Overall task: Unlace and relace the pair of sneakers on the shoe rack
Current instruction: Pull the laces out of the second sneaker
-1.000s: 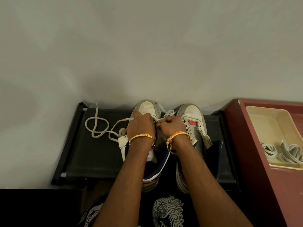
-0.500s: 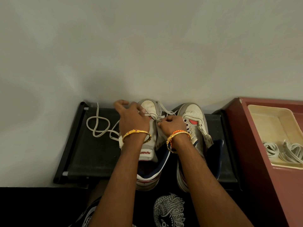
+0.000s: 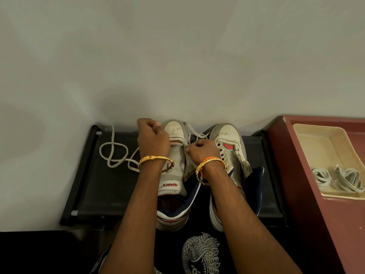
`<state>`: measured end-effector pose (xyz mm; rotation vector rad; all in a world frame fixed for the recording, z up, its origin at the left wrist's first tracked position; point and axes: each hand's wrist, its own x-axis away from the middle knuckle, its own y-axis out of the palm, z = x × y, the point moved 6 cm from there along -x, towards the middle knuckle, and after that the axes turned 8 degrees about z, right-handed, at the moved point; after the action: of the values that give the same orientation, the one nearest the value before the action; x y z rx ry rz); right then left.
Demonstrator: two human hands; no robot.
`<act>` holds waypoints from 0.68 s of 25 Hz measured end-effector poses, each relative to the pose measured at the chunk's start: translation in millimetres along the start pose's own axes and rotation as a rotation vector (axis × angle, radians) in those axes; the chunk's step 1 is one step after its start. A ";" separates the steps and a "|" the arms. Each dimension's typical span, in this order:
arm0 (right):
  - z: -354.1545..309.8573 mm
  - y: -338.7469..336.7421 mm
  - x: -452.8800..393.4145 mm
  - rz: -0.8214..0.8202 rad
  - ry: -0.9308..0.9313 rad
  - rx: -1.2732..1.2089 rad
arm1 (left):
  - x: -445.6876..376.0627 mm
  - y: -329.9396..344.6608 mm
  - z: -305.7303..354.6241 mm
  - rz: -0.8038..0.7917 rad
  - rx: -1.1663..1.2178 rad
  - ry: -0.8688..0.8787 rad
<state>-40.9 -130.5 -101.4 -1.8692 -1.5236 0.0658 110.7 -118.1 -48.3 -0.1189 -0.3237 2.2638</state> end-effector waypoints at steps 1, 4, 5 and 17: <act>-0.5 0.5 0.3 0.002 -0.003 0.003 | 1.6 5.7 -0.9 -0.095 -0.187 0.053; -1.1 2.0 1.3 0.005 -0.008 0.008 | 14.3 27.9 -12.5 -0.361 -0.796 0.296; -1.2 1.8 1.4 0.007 -0.009 0.010 | 16.8 32.8 -16.1 -0.379 -0.906 0.326; -3.2 1.6 5.3 0.004 -0.012 -0.003 | 14.2 23.2 -12.0 -0.167 -1.008 0.270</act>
<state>-36.5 -127.5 -97.8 -1.8769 -1.5292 0.0764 86.7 -119.6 -65.8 -0.8643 -1.2391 1.6941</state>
